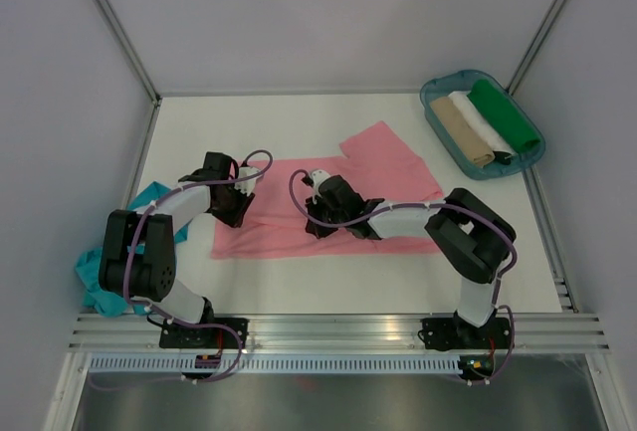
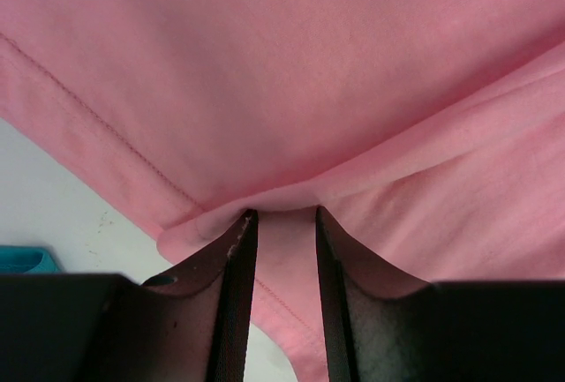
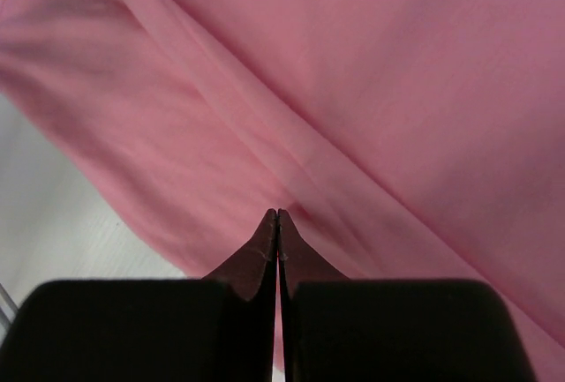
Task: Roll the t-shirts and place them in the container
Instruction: Fold the tshirt
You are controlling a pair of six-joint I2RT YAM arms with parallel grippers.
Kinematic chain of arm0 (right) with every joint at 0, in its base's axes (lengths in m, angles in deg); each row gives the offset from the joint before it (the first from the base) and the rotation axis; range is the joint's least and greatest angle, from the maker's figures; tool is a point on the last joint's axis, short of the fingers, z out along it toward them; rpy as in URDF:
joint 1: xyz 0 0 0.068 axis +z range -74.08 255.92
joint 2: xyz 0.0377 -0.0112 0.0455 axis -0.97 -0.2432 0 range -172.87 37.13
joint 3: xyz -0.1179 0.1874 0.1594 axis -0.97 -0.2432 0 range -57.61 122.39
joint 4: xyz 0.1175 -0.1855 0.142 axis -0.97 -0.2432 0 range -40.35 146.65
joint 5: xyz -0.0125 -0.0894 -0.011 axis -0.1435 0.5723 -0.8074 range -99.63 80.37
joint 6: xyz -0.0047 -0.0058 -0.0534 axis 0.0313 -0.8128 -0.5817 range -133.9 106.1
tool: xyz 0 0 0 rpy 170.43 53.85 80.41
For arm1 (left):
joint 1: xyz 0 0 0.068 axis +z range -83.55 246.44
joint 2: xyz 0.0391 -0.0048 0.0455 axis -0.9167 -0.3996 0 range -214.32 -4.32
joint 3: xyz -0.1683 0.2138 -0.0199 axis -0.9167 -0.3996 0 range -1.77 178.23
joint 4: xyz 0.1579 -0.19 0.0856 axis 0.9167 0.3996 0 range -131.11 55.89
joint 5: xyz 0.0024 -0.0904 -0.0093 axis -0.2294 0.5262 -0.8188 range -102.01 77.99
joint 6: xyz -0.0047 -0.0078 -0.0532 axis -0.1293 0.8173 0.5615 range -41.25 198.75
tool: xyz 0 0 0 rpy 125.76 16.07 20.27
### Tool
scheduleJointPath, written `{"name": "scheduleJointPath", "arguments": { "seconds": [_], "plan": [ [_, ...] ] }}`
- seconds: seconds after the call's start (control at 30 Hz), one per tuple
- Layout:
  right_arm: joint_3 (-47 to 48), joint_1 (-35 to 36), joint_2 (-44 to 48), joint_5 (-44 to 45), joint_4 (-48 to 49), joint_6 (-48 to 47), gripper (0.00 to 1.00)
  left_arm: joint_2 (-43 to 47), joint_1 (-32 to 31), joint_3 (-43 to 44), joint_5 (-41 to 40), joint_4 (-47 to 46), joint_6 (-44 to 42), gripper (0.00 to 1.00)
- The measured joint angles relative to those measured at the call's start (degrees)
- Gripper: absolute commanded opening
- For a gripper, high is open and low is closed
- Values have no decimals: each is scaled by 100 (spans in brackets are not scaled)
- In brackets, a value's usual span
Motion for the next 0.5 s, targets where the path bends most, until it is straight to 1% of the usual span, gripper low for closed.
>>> {"name": "scheduleJointPath", "arguments": {
  "seconds": [0.2,0.5],
  "plan": [
    [389,0,-345,428,-181,-63,0,0,0,-2,-44,-111,2,41],
    [660,-66,-413,839,-457,-186,0,4,0,-2,-50,-166,2,44]
  ]
}}
